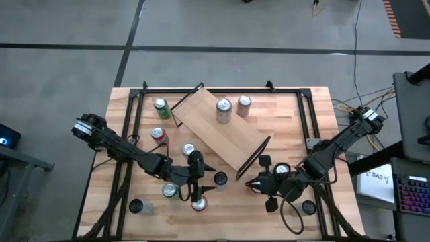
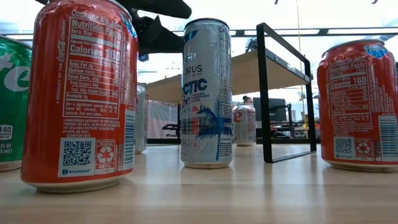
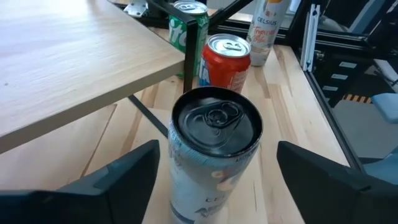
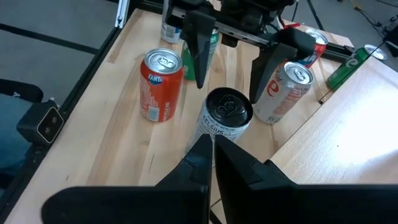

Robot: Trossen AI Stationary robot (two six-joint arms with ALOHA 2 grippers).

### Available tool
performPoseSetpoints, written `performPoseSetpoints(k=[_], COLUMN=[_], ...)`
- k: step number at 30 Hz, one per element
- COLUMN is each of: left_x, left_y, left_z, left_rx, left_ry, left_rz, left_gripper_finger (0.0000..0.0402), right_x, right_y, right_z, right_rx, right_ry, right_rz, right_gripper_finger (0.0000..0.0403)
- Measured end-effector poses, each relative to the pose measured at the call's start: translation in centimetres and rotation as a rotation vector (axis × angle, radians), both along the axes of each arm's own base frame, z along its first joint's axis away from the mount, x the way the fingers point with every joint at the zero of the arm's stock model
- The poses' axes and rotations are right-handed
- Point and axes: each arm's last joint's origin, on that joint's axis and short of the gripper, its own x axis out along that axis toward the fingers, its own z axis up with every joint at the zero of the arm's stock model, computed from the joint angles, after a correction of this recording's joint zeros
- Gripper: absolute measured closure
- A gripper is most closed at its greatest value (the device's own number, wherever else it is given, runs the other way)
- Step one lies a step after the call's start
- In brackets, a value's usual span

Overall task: Place canned beverage on shelf
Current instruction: Put the top blue soda can on the shelf

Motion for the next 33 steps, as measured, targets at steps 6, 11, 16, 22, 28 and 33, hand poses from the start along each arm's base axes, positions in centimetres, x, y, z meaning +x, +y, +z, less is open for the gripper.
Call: performPoseSetpoints(k=[6, 11, 16, 22, 28, 33], left_x=[0.6, 1.1, 1.4, 1.9, 2.4, 2.7], left_y=[-0.2, -0.4, -0.2, -0.1, 0.0, 0.4], left_z=[-0.8, -1.2, -1.5, -2.1, -2.7, -3.0], left_rx=[0.024, 0.048, 0.061, 0.051, 0.032, 0.030], left_ry=[-0.011, -0.044, -0.046, -0.057, -0.062, -0.067], left_rz=[-0.011, -0.018, -0.015, -0.018, -0.041, -0.027], left_gripper_finger=[0.0071, 0.0071, 0.0071, 0.0071, 0.0071, 0.0071], right_x=[0.0, 0.0, 0.0, 0.0, 0.0, 0.0], right_y=[0.0, 0.0, 0.0, 0.0, 0.0, 0.0], right_z=[0.0, 0.0, 0.0, -0.1, -0.1, -0.1], right_rx=[-0.001, 0.001, 0.000, -0.001, 0.000, -0.001], right_ry=[0.000, 0.000, 0.001, 0.002, 0.002, 0.003], right_rz=[0.001, -0.001, -0.001, -0.001, -0.001, -0.001], right_gripper_finger=[0.0394, 0.0394, 0.0394, 0.0394, 0.0394, 0.0394])
